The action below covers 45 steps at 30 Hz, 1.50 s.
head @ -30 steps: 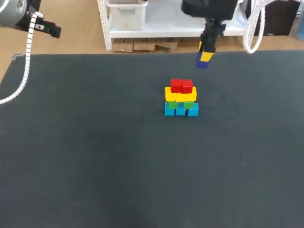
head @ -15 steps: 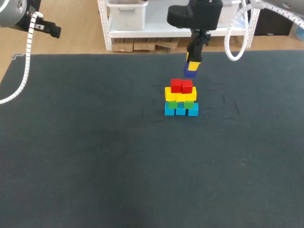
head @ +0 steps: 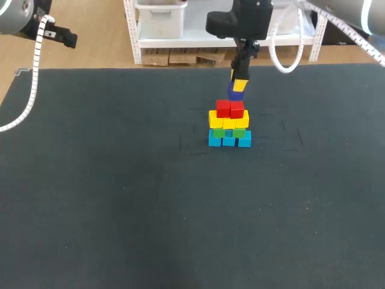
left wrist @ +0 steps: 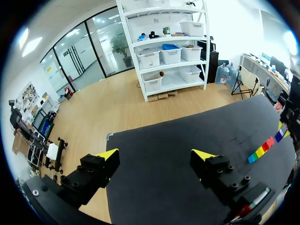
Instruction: Place the blue cubes, place green cubes on the blue cubes, place the yellow cubes on the green cubes, then place the red cubes on the yellow cubes, and place purple cube on the red cubes.
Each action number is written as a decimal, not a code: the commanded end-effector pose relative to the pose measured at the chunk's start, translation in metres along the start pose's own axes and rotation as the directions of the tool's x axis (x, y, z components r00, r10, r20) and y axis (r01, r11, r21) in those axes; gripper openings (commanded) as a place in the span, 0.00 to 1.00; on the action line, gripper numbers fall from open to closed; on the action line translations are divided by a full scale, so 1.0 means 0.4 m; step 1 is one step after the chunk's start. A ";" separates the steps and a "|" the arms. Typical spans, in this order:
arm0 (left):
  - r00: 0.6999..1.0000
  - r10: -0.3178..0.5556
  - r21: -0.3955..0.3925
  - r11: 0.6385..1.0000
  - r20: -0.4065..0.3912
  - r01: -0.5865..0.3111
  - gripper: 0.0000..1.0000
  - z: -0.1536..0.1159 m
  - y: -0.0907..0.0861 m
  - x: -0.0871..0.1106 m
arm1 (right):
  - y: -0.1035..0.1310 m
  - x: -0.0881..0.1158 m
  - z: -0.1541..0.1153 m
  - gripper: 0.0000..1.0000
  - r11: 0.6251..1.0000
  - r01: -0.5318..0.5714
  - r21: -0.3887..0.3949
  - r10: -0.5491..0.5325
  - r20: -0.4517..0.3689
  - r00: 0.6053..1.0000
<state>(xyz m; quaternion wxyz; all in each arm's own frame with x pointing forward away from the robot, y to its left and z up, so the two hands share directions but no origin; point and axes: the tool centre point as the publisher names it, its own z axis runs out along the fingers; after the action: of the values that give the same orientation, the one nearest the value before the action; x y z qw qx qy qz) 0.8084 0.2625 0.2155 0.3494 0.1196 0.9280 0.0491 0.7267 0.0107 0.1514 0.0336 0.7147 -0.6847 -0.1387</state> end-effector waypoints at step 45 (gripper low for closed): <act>1.000 0.000 0.003 1.000 0.001 0.000 1.00 0.000 0.002 0.001 | -0.050 -0.023 0.055 0.00 0.983 0.026 -0.179 -0.035 -0.046 0.998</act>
<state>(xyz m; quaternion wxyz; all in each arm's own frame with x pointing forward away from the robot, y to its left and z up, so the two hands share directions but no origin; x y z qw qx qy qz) 0.8084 0.2625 0.2155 0.3494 0.1196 0.9280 0.0491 0.7321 0.0206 0.1254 0.0628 0.7281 -0.6678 -0.1413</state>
